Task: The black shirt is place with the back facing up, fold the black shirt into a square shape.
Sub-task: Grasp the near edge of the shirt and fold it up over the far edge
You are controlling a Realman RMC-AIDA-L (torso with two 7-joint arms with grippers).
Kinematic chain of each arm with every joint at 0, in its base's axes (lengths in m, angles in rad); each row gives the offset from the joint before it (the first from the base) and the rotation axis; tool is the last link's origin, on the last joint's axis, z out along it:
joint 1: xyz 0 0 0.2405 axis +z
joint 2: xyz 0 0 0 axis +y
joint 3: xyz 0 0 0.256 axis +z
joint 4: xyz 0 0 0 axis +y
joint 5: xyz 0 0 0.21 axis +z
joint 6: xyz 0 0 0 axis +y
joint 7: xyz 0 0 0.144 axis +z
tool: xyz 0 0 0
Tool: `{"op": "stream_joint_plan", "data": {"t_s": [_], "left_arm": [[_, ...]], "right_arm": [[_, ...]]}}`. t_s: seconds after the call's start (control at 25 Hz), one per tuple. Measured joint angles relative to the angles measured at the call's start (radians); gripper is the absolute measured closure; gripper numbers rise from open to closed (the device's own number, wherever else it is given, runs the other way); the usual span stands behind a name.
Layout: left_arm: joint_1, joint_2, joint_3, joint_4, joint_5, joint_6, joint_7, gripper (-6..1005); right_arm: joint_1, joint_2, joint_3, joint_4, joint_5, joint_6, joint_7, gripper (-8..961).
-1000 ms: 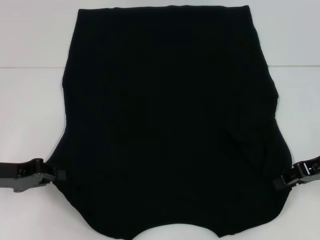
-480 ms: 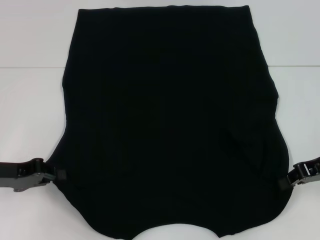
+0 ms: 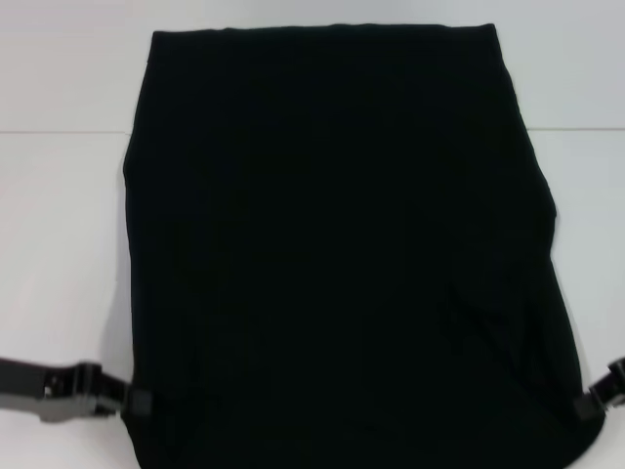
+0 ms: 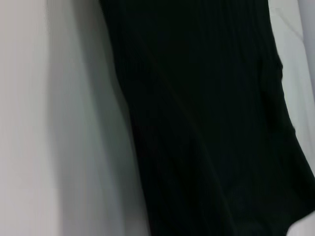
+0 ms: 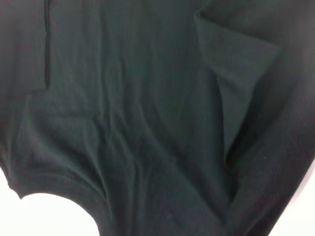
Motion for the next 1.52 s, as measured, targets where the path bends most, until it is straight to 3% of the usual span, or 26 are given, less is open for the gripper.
{"op": "stream_joint_plan", "data": {"t_s": [0.48,0.68,0.92,1.2,1.52], "left_arm": [[0.018,-0.009,0.027,0.004,0.020,0.070,0.005,952],[-0.028,-0.002,-0.032,-0.005,-0.003,0.021,0.002,953],[-0.089,0.000,-0.063,-0.039,-0.039,-0.083,-0.020,952],[-0.164,0.001,-0.069,-0.060,-0.061,-0.214,-0.056,952],[-0.246,0.009,-0.067,-0.061,-0.082,-0.356,-0.098,953]], "right_arm": [[-0.054,-0.012,0.035,-0.002,0.022,-0.088,-0.060,867],[-0.038,-0.014,0.095,-0.001,0.092,-0.062,-0.089,859],[-0.014,-0.033,0.140,-0.002,0.190,0.024,-0.088,850],[0.018,-0.049,0.166,-0.002,0.212,0.144,-0.072,839],[0.077,-0.054,0.167,-0.003,0.214,0.240,-0.068,827]]}}
